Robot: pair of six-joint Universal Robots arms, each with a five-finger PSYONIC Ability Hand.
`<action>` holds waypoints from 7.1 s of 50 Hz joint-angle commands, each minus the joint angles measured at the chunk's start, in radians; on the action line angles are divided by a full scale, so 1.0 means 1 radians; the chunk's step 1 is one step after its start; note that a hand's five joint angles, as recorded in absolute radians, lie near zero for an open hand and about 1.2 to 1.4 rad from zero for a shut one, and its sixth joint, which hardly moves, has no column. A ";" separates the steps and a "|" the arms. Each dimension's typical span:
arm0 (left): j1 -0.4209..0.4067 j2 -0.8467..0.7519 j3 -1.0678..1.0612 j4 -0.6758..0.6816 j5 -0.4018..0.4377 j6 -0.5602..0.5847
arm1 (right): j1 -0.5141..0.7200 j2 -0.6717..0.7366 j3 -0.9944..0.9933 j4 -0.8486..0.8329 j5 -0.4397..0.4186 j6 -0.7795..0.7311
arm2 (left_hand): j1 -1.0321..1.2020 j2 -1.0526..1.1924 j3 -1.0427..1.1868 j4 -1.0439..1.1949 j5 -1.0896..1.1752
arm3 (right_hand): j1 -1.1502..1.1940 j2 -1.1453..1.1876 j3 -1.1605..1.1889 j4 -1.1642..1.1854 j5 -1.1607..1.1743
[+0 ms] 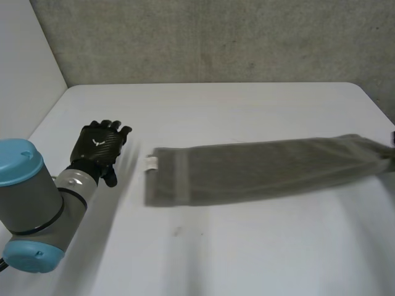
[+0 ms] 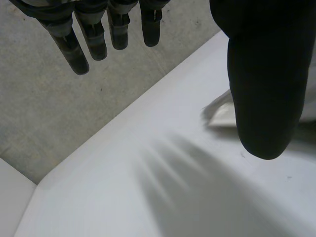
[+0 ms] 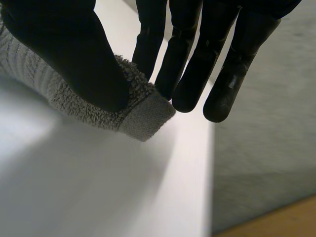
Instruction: Fold the towel.
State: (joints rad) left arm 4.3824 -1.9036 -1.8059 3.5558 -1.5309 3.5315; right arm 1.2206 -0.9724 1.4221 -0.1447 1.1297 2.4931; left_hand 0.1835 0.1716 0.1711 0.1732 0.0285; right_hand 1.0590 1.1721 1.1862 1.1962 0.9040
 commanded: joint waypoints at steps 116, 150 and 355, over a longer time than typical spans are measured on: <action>-0.319 -0.155 0.398 -0.086 -0.184 -0.329 | 0.793 -0.186 0.047 0.011 0.085 0.489 | 0.024 0.036 0.036 0.034 0.005 | -0.885 -0.998 -1.012 -1.022 -0.904; -0.280 -0.281 0.395 -0.202 -0.080 -0.404 | 0.734 0.066 -0.178 0.142 0.022 0.457 | 0.021 0.033 0.034 0.031 0.002 | -0.885 -0.998 -1.012 -1.022 -0.904; -0.069 0.445 0.318 -0.403 -0.086 -0.344 | 0.632 -0.614 -0.091 0.266 0.291 0.483 | -0.005 0.007 0.007 0.005 -0.025 | -0.885 -0.998 -1.012 -1.022 -0.904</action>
State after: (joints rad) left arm 4.3136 -1.4588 -1.4868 3.1523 -1.6168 3.1876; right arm 1.8532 -1.5864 1.3298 0.1212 1.4306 2.9759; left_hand 0.1781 0.1683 0.1700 0.1707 0.0271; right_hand 0.2466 0.2405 0.2159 0.2352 0.0625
